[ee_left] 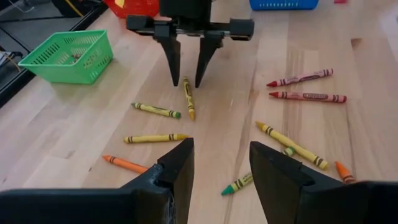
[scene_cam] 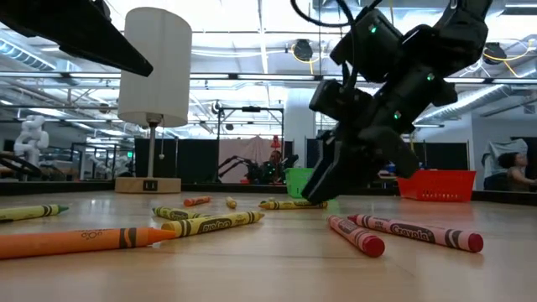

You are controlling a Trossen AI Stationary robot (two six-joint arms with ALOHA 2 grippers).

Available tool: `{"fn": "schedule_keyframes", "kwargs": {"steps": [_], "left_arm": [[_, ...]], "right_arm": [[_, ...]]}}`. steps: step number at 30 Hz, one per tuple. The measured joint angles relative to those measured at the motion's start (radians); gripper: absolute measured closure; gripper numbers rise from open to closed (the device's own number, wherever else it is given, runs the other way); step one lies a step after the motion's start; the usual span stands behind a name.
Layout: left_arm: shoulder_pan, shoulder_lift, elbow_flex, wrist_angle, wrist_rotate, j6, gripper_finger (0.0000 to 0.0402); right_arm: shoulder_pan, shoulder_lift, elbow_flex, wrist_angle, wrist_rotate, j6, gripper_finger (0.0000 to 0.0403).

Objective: Sort crayons
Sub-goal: Put the yellow crayon into the blue bin

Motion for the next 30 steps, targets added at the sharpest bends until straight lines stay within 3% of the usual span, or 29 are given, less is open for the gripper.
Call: {"fn": "schedule_keyframes", "kwargs": {"steps": [8,20,30], "left_arm": [[0.0,0.0,0.0,0.0,0.0,0.003,0.0246],[0.0,0.0,0.0,0.0,0.0,0.006,0.0246],[0.0,0.0,0.0,0.002,0.0,0.005,0.0246]], "right_arm": [[-0.011,0.005,0.001,-0.048,-0.078,-0.017,0.0279],[-0.002,0.018,0.004,-0.12,-0.081,0.041,0.0395],[0.072,-0.076,-0.002,-0.243,-0.075,0.085,0.0399]]}}
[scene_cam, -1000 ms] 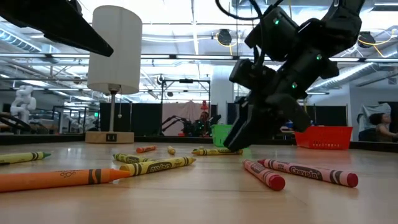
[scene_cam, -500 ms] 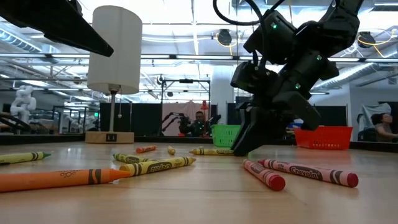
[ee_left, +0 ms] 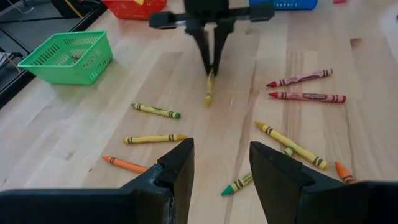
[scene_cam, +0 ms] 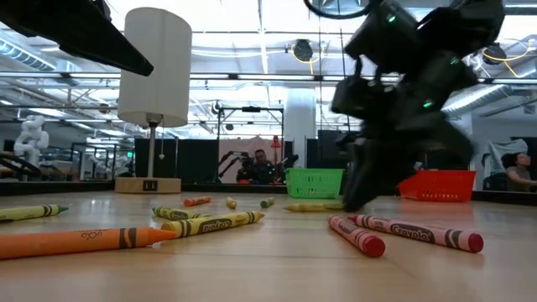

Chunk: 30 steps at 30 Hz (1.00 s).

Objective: Sort crayons
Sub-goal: Put the yellow crayon into the blue bin

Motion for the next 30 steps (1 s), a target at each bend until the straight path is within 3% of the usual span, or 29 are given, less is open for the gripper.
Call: {"fn": "schedule_keyframes", "kwargs": {"steps": [9,20,30], "left_arm": [[0.0,0.0,0.0,0.003,0.0,0.0,0.0246],[0.002,0.0,0.0,0.016,0.0,0.002,0.0246],[0.011,0.0,0.0,0.018,0.0,0.003,0.0246]], "right_arm": [[0.117,-0.22,-0.002,-0.253,0.0,0.139,0.0401],[0.278,-0.466,0.0,-0.578,0.0,0.423,0.0401],[0.345,-0.647,0.001,-0.834,-0.154,0.679,0.0401]]}}
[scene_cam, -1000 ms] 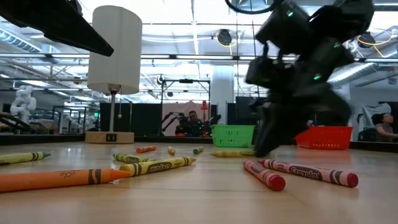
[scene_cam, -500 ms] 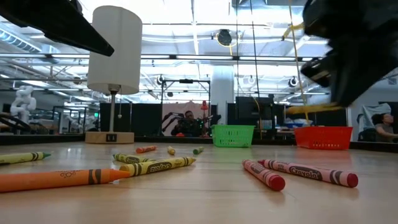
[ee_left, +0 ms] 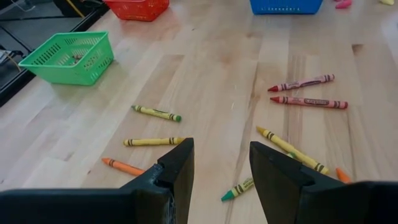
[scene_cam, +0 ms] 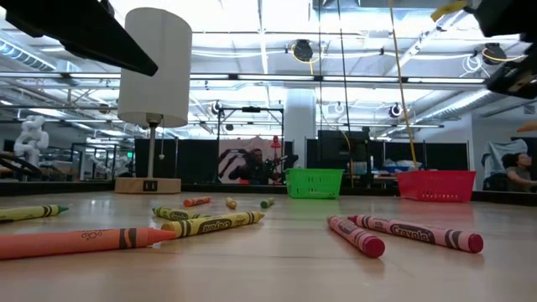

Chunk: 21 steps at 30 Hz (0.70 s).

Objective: Sort crayons
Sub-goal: Put the yellow crayon into the blue bin

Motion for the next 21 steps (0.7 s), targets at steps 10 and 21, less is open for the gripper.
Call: {"fn": "schedule_keyframes", "kwargs": {"steps": [10,21], "left_arm": [[0.004,0.0,0.0,0.001,0.0,0.0,0.0246],[0.004,0.0,0.0,0.001,0.001,-0.002,0.0246]], "right_arm": [[0.095,-0.122,0.0,-0.142,-0.083,0.308,0.0401],[0.222,-0.132,0.001,-0.29,-0.078,0.714,0.0401]]}}
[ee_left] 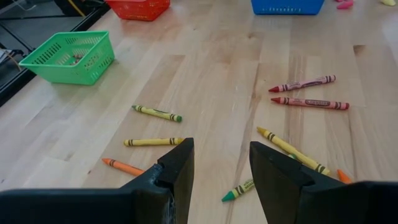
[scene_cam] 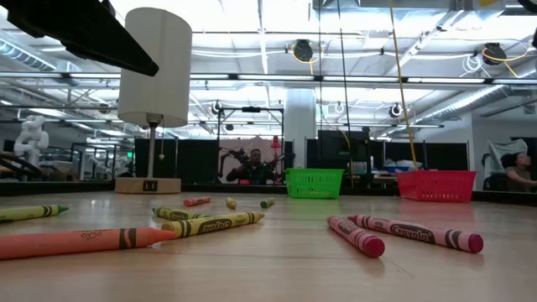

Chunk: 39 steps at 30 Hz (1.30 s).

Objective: Sort crayons
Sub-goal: Put the yellow crayon into the blue bin, then put the green crayon into the red bin

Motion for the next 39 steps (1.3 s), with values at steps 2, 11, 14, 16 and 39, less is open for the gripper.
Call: {"fn": "schedule_keyframes", "kwargs": {"steps": [2,11,14,16,39], "left_arm": [[0.0,0.0,0.0,0.0,0.0,0.0,0.0246],[0.0,0.0,0.0,0.0,0.0,0.0,0.0246],[0.0,0.0,0.0,0.003,0.0,0.001,0.0246],[0.0,0.0,0.0,0.003,0.0,0.001,0.0246],[0.0,0.0,0.0,0.003,0.0,0.001,0.0246]], "right_arm": [[0.018,0.01,0.0,-0.022,0.001,0.066,0.0401],[0.06,0.122,0.0,-0.013,0.053,0.208,0.0401],[0.06,0.169,0.0,-0.003,0.053,0.236,0.0401],[0.06,0.193,0.0,0.019,0.053,0.242,0.0401],[0.065,0.282,0.0,0.144,0.058,0.249,0.0292]]}}
